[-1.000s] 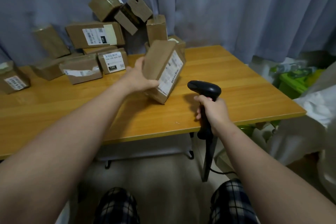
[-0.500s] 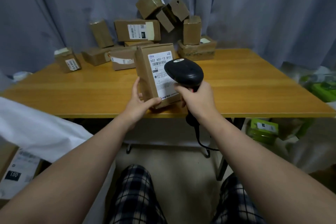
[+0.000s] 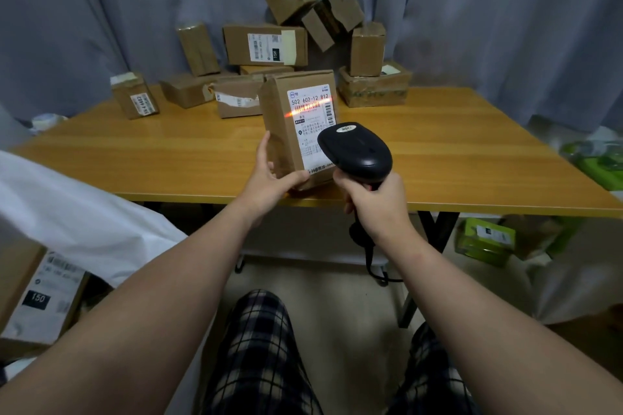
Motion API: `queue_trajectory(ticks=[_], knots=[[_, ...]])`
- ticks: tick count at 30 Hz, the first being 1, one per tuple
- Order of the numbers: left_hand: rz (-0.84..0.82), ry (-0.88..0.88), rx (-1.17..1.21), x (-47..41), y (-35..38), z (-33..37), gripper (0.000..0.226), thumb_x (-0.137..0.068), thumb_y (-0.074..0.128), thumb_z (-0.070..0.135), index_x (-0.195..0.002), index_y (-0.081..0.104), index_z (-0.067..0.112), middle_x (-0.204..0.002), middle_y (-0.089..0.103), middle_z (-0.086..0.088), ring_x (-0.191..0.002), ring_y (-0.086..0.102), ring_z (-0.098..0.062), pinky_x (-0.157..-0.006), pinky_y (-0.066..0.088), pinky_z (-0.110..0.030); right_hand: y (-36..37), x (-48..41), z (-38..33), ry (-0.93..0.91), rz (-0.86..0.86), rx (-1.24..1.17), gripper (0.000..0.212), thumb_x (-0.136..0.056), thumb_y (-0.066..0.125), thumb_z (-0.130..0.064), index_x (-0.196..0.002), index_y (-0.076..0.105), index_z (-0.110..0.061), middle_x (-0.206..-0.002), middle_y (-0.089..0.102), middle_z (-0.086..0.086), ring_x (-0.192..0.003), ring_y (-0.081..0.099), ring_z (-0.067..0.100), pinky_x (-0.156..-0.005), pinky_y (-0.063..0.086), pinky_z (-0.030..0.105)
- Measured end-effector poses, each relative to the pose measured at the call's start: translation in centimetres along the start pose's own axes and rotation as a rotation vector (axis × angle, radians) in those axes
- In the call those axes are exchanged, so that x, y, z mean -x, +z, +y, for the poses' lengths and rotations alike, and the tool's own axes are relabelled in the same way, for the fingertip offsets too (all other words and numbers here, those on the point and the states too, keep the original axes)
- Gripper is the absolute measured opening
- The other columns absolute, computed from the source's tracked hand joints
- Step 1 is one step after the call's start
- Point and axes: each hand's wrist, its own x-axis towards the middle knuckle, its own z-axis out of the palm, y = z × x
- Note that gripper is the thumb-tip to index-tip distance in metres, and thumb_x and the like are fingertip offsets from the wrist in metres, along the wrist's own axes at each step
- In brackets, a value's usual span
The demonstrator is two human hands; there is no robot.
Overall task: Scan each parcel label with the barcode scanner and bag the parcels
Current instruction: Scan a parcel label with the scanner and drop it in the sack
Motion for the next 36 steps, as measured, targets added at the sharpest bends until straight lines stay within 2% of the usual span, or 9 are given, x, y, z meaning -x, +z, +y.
queue_trajectory(ticks=[4, 8, 15, 20, 27, 29, 33, 36], knots=[[0.004, -0.009, -0.017, 0.0, 0.0, 0.0, 0.109, -0.078, 0.078, 0.027, -0.147, -0.002, 0.051, -0.149, 0.031, -0.018, -0.138, 0.035, -0.03, -0.113, 0.029, -0.049, -0.3, 0.5, -0.2, 0.025, -0.002, -0.043, 0.017, -0.085, 0.072, -0.01, -0.074, 0.059, -0.008, -0.046, 0.055, -0.014, -0.04, 0.051, 0.008, -0.046, 0.043, 0.019], [0.0, -0.006, -0.016, 0.0, -0.1, -0.1, 0.109, -0.077, 0.078, 0.027, -0.146, -0.003, 0.051, -0.149, 0.034, -0.018, -0.137, 0.037, -0.03, -0.113, 0.029, -0.05, -0.2, 0.8, -0.4, 0.031, -0.016, -0.062, 0.02, -0.086, 0.071, -0.009, -0.071, 0.058, -0.015, -0.046, 0.055, -0.013, -0.039, 0.051, 0.008, -0.046, 0.042, 0.018], [-0.008, 0.005, -0.003, 0.2, 0.0, 0.0, 0.108, -0.079, 0.077, 0.024, -0.148, -0.003, 0.047, -0.15, 0.032, -0.019, -0.139, 0.033, -0.029, -0.11, 0.029, -0.044, -0.2, 1.1, -0.1, 0.044, -0.009, -0.072, 0.013, -0.087, 0.07, -0.01, -0.078, 0.062, -0.005, -0.044, 0.054, -0.011, -0.039, 0.05, 0.009, -0.049, 0.042, 0.015], [-0.004, 0.006, -0.007, 0.2, 0.0, 0.2, 0.106, -0.081, 0.075, 0.022, -0.149, -0.003, 0.044, -0.15, 0.032, -0.019, -0.14, 0.031, -0.03, -0.108, 0.029, -0.041, -0.3, 1.3, -0.3, 0.051, -0.013, -0.076, 0.023, -0.086, 0.07, -0.01, -0.068, 0.059, -0.017, -0.044, 0.053, -0.009, -0.04, 0.05, 0.012, -0.049, 0.043, 0.019], [-0.006, 0.029, -0.016, 0.7, 0.3, 0.3, 0.114, -0.075, 0.081, 0.028, -0.146, -0.006, 0.051, -0.154, 0.026, -0.014, -0.142, 0.027, -0.03, -0.115, 0.025, -0.054, -0.4, 1.4, -0.4, 0.065, -0.004, -0.126, 0.02, -0.086, 0.07, -0.009, -0.07, 0.059, -0.014, -0.048, 0.054, -0.008, -0.042, 0.05, 0.013, -0.049, 0.044, 0.021], [-0.005, 0.038, -0.014, 1.2, 0.5, 0.4, 0.118, -0.073, 0.083, 0.029, -0.145, -0.008, 0.052, -0.153, 0.025, -0.012, -0.139, 0.034, -0.028, -0.114, 0.028, -0.053, -0.7, 1.1, -0.7, 0.058, -0.01, -0.12, 0.023, -0.087, 0.07, -0.009, -0.067, 0.059, -0.016, -0.048, 0.053, -0.005, -0.042, 0.05, 0.014, -0.049, 0.044, 0.022], [0.037, 0.099, 0.065, 2.2, 0.7, 0.6, 0.114, -0.076, 0.08, 0.021, -0.147, -0.006, 0.046, -0.142, 0.038, -0.008, -0.128, 0.048, -0.023, -0.111, 0.036, -0.045, -1.0, 0.2, -1.9, 0.022, -0.011, -0.147, 0.022, -0.086, 0.069, -0.006, -0.067, 0.06, -0.011, -0.05, 0.051, 0.002, -0.041, 0.048, 0.015, -0.048, 0.043, 0.024], [0.08, 0.167, 0.061, 4.0, -0.3, 0.9, 0.11, -0.072, 0.082, 0.032, -0.141, -0.001, 0.055, -0.143, 0.036, -0.006, -0.129, 0.047, -0.022, -0.107, 0.041, -0.042, -0.1, 0.2, -3.2, -0.005, -0.076, -0.191, 0.019, -0.086, 0.069, -0.004, -0.07, 0.061, -0.012, -0.049, 0.053, -0.006, -0.042, 0.048, 0.013, -0.047, 0.042, 0.022]])
